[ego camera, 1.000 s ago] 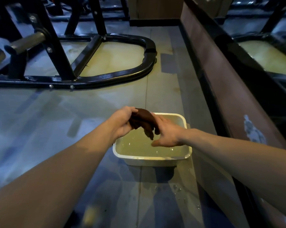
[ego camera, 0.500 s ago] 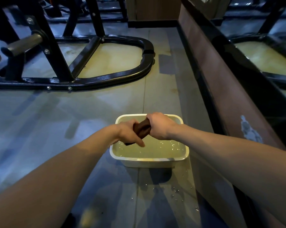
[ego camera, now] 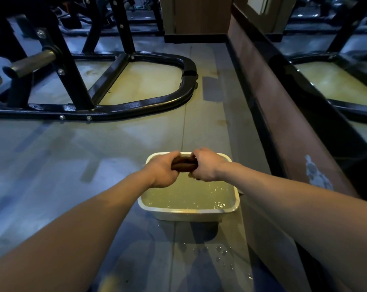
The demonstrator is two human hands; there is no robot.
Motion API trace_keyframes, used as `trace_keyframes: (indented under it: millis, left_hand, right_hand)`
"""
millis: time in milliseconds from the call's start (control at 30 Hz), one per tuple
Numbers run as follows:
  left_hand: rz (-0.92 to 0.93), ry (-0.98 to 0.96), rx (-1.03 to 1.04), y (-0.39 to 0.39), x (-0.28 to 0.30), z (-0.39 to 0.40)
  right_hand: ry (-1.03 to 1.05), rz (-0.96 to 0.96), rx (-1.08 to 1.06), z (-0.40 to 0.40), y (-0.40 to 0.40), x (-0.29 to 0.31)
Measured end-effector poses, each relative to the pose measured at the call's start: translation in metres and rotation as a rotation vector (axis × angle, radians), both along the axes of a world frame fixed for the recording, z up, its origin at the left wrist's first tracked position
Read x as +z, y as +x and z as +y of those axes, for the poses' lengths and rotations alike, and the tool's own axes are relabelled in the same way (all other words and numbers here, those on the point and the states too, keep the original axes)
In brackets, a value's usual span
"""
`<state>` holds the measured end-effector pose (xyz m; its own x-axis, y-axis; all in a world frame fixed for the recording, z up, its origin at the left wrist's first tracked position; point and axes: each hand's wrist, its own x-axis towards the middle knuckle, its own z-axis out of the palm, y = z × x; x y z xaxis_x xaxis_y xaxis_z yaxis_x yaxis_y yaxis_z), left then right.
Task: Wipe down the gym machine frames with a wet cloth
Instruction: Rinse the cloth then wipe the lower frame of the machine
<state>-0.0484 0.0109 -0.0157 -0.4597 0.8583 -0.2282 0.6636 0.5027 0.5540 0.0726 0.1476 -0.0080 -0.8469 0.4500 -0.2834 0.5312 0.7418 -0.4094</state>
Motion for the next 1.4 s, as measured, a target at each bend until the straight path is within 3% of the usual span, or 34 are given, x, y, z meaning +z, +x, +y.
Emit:
trace_keyframes:
  millis: [267,367,433,500,600,700,800,867,967,1067,1167,1300,1400]
  left_hand:
    - [-0.723,0.098,0.366,0.004,0.030,-0.001]
    - [-0.888,0.033,0.313,0.007,0.038,-0.005]
    - [-0.933,-0.007,0.270,0.007,0.038,-0.007]
    - [-0.744,-0.060,0.158,0.009,0.033,-0.004]
    - [-0.136,-0.139,-0.059,0.019,0.024,0.008]
    - [0.330,-0.205,-0.178,0.022,0.022,0.007]
    - [0.591,-0.148,-0.391,0.017,0.012,-0.002]
    - [0.619,-0.086,-0.482,0.018,0.010,-0.007]
    - [0.414,-0.139,-0.296,0.024,0.011,-0.005]
    - [-0.066,-0.173,0.020,0.017,0.013,0.003]
    - [-0.437,-0.069,0.250,0.004,0.025,0.003]
    - [-0.939,-0.096,0.272,-0.005,0.046,-0.009]
    - [-0.975,-0.177,0.224,-0.009,0.046,-0.013]
  right_hand:
    - [0.506,0.284,0.238,-0.014,0.006,0.002]
    - [0.502,0.283,0.250,-0.012,0.005,-0.001]
    - [0.368,0.260,0.272,-0.007,0.008,-0.002]
    - [0.218,0.189,0.249,-0.004,0.009,0.001]
    - [0.107,0.068,0.168,-0.005,0.009,0.002]
    - [0.059,-0.046,0.132,-0.009,0.006,0.000]
    - [-0.165,-0.184,0.132,-0.004,0.003,0.000]
    - [-0.272,-0.228,0.116,0.000,0.003,-0.003]
    - [-0.181,-0.169,0.074,0.001,0.003,-0.011]
    - [-0.013,0.056,0.033,-0.005,0.003,-0.012]
    - [0.095,0.227,0.129,-0.011,0.002,-0.011]
    - [0.148,0.337,0.151,-0.018,0.002,-0.013]
    - [0.114,0.311,0.164,-0.019,0.001,-0.011]
